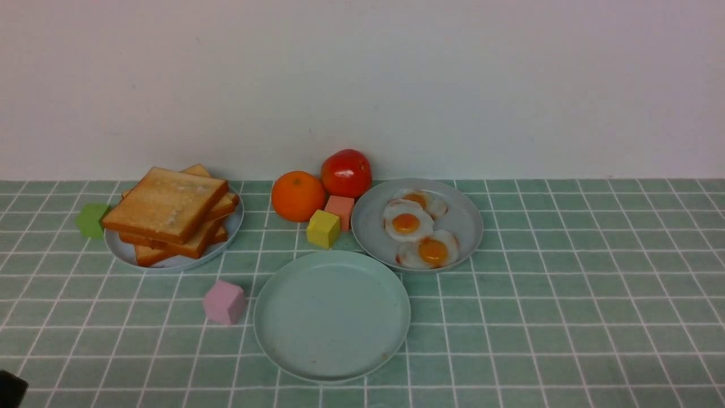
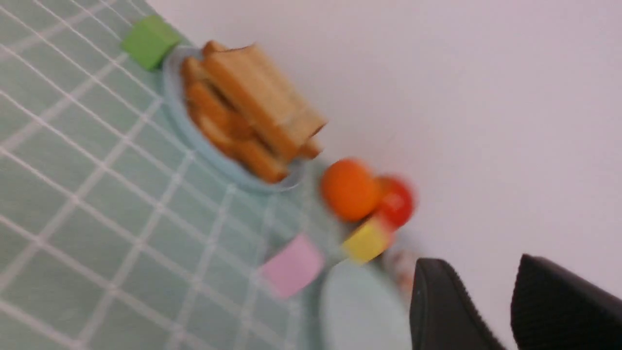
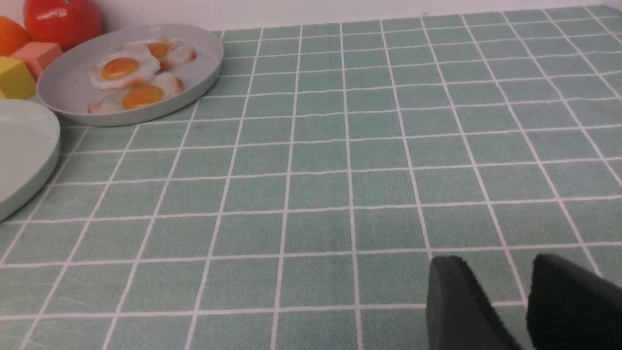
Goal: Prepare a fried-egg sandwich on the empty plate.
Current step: Use the left arm to grab a slice of bread
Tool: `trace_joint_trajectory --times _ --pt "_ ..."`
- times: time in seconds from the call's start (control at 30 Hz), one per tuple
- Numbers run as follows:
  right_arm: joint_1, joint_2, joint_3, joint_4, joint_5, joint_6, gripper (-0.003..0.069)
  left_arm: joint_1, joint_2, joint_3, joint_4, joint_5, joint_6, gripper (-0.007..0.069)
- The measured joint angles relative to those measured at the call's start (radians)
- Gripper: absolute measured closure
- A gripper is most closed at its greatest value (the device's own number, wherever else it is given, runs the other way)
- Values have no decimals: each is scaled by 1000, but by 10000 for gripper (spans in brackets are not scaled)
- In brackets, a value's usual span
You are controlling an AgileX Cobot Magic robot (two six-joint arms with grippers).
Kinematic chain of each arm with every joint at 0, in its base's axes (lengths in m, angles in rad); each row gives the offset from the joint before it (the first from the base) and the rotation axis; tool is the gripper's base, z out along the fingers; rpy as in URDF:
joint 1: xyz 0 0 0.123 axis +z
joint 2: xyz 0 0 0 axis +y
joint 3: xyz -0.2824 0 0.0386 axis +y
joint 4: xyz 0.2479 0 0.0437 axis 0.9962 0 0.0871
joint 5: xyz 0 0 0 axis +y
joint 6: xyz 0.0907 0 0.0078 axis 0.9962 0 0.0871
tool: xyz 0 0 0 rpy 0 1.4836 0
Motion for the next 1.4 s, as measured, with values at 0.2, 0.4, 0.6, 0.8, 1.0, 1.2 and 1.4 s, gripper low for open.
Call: trace_joint_trajectory --times 0.2,0.4,0.6,0.8,1.0,1.2,1.4 --pt "0 0 0 0 0 0 418 0 51 -118 -7 96 50 479" --pt "0 0 0 0 -6 0 418 -13 315 -391 33 394 308 638" --pt "0 0 8 230 -134 138 418 -178 607 -659 130 683 439 638" --pt "0 0 6 408 -265 214 418 -224 861 -822 208 766 435 638" --pt "0 87 -281 419 140 94 509 -224 1170 -987 325 690 400 638" --pt "11 381 -734 399 627 -224 653 -224 1539 -1211 525 682 323 638" --pt "120 513 -901 393 686 -269 658 -213 1840 -1497 663 715 231 636"
